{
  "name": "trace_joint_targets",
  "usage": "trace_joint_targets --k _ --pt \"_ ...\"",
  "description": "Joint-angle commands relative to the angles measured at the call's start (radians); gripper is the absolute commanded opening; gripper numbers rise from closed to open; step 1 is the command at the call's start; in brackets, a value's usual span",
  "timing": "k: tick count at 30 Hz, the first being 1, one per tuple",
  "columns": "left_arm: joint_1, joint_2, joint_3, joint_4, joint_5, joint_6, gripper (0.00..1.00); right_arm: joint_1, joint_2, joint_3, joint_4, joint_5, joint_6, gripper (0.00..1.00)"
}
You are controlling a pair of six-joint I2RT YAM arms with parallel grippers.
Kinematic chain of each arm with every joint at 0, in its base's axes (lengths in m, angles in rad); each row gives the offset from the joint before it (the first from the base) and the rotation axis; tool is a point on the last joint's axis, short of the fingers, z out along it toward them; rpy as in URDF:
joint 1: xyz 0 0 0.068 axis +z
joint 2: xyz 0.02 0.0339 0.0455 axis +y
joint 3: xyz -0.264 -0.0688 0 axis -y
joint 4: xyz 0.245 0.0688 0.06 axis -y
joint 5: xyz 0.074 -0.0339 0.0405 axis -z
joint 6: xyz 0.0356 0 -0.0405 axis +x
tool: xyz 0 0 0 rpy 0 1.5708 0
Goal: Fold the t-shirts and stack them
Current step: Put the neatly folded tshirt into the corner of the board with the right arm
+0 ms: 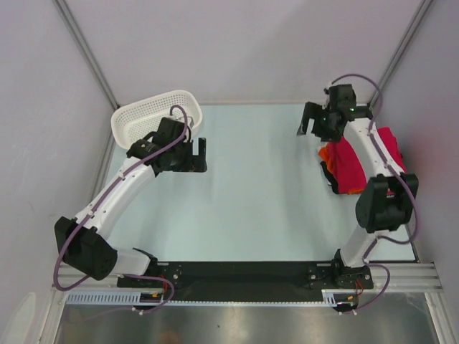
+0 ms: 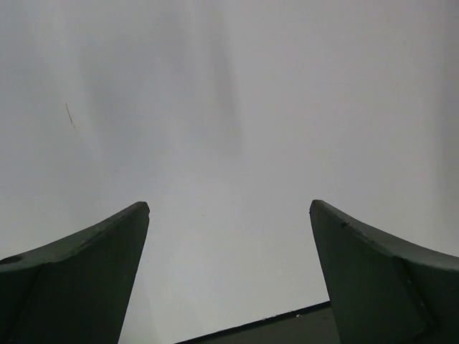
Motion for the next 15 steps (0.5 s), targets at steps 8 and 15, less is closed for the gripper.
trace_joint_targets --k 8,15 --pt "-0.004 -0.04 -0.026 0.056 0.04 -0.035 1.0 0.301 -0.25 -0.216 0.198 -0.099 -0.005 1.0" --pt "-0.004 -0.121 -0.103 0.086 0.026 -0.032 0.99 0.499 -0.298 -0.35 0.202 0.072 -0.002 1.0"
